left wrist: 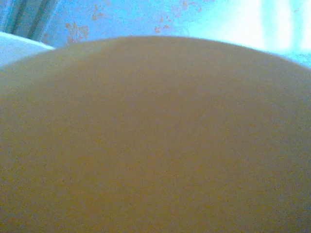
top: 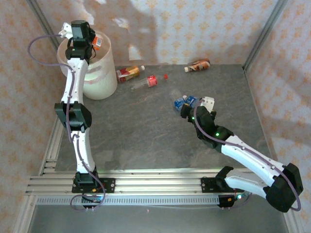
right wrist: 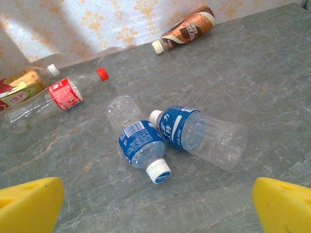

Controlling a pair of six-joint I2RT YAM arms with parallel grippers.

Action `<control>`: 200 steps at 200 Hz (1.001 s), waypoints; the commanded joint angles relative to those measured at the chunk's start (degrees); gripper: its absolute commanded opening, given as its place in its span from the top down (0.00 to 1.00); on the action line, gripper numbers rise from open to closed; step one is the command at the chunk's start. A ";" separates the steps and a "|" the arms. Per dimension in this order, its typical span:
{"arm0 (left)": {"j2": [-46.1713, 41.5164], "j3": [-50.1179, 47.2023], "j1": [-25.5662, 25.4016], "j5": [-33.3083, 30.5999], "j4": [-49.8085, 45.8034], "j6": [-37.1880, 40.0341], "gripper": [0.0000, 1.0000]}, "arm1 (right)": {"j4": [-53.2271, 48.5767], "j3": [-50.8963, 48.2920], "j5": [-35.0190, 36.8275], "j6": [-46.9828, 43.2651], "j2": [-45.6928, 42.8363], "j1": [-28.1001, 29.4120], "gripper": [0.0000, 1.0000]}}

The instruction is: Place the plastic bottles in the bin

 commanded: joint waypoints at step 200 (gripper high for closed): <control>-0.58 11.56 -2.89 15.39 -6.43 8.31 0.01 | -1.63 -0.88 -9.91 -1.25 -0.52 -7.62 0.01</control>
